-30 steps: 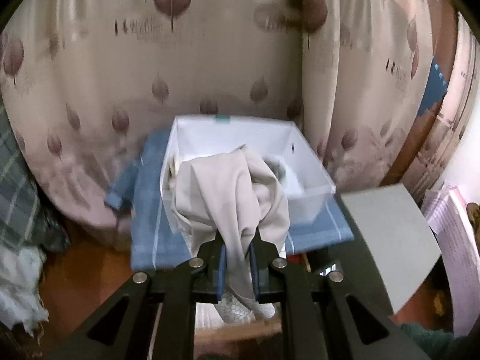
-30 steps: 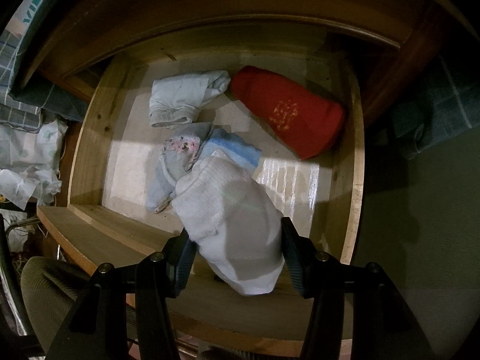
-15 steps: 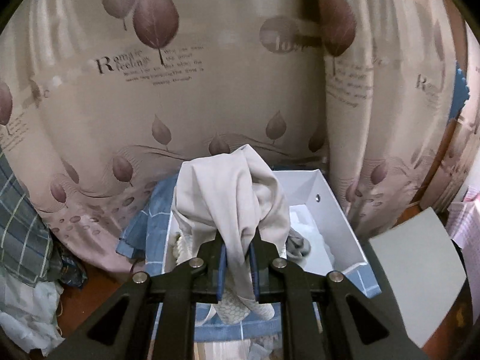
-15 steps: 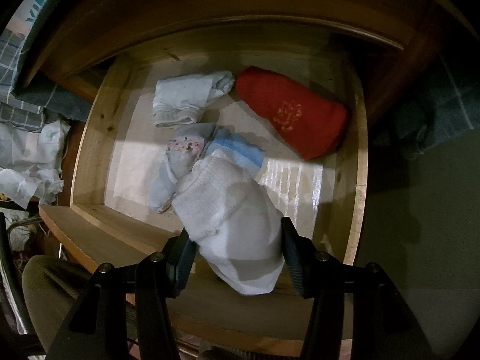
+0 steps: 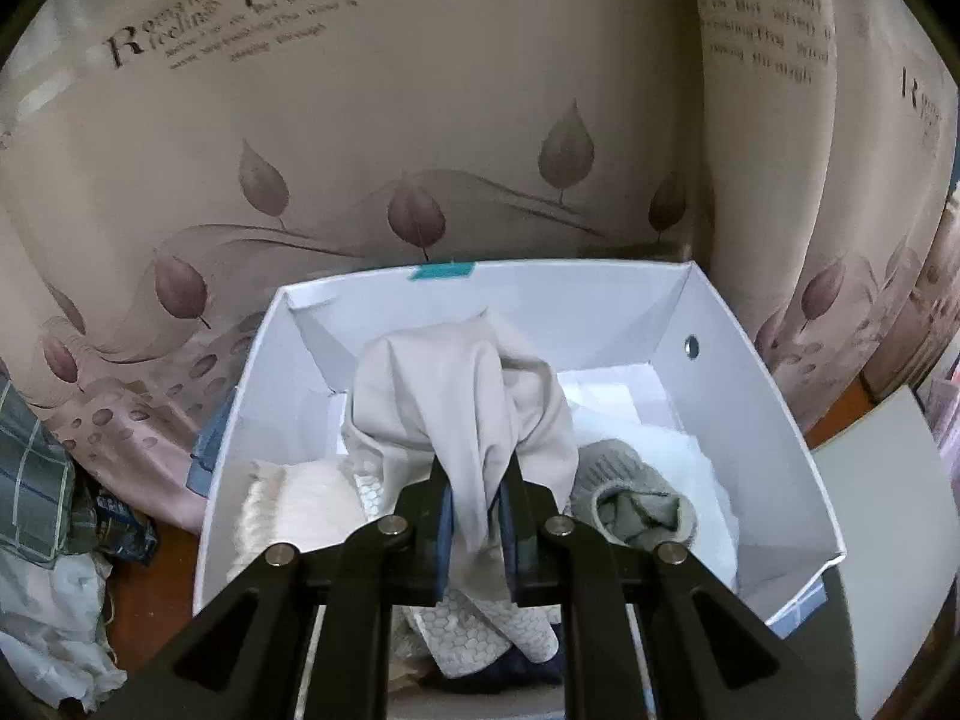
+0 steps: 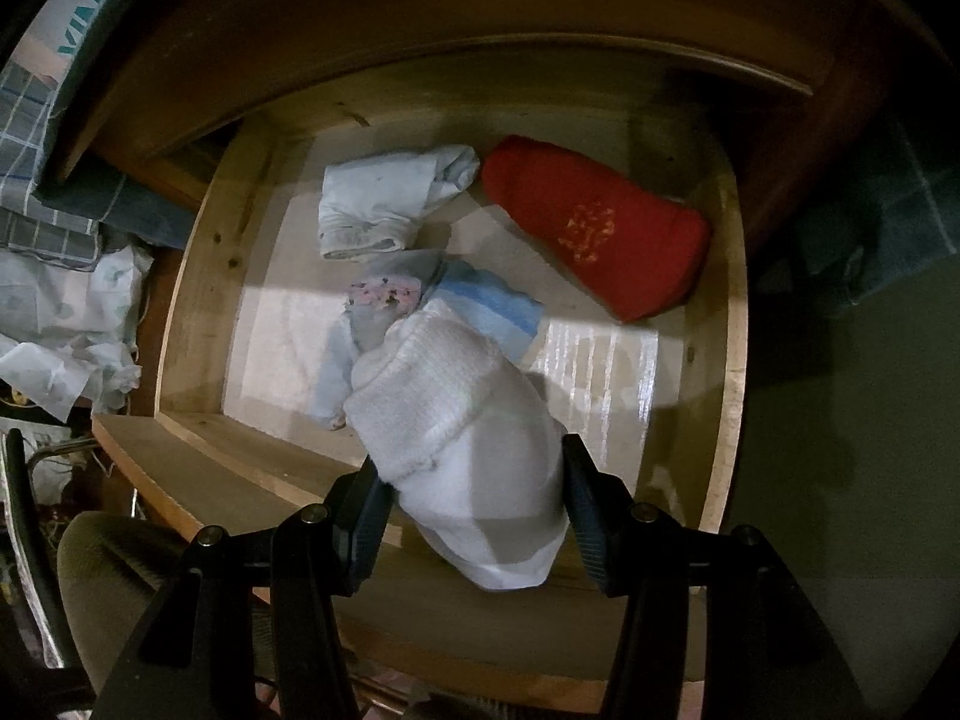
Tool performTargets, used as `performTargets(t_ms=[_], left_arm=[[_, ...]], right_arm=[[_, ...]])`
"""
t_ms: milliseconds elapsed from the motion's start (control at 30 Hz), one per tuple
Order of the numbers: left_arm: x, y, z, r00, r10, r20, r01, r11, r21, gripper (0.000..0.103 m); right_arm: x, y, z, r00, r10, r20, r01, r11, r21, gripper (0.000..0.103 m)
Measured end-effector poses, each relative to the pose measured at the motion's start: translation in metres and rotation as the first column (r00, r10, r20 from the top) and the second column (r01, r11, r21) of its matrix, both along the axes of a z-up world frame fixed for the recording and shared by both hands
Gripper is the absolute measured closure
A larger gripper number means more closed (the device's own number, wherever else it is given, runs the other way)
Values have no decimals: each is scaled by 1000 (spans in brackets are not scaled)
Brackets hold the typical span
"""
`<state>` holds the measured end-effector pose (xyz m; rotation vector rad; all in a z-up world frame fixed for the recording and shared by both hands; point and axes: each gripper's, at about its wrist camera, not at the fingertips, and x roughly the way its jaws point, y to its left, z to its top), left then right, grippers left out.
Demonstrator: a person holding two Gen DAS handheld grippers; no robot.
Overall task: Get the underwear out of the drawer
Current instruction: 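Carry the beige cloth over the white box with the left tool, then open the left tool to drop the beige cloth into the white box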
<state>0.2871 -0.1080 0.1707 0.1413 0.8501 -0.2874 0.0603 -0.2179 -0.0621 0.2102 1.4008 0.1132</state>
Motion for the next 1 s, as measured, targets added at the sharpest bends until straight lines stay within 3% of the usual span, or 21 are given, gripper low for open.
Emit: performTargets(t_ms=[267, 333, 400, 500, 767, 1000], left_arm=[[-8, -14, -14, 1000, -22, 10, 21, 998, 58, 86], [-8, -12, -12, 1000, -10, 4, 9, 998, 56, 80], [-12, -8, -6, 1000, -1, 2, 1, 999, 37, 61], [-23, -4, 6, 999, -4, 37, 4, 1000, 19, 50], [-60, 11, 22, 997, -17, 70, 15, 1000, 19, 47], [-113, 35, 6, 996, -25, 81, 20, 998, 60, 46]], right_arm=[[0, 0, 0, 1000, 0, -2, 0, 1000, 5, 53], [1, 0, -1, 1000, 0, -5, 0, 1000, 3, 53], [0, 0, 0, 1000, -1, -5, 1, 1000, 3, 53], [0, 0, 1, 1000, 1, -4, -1, 1000, -6, 53], [0, 2, 1, 1000, 1, -4, -1, 1000, -28, 53], [0, 4, 1, 1000, 4, 1, -4, 999, -52, 53]])
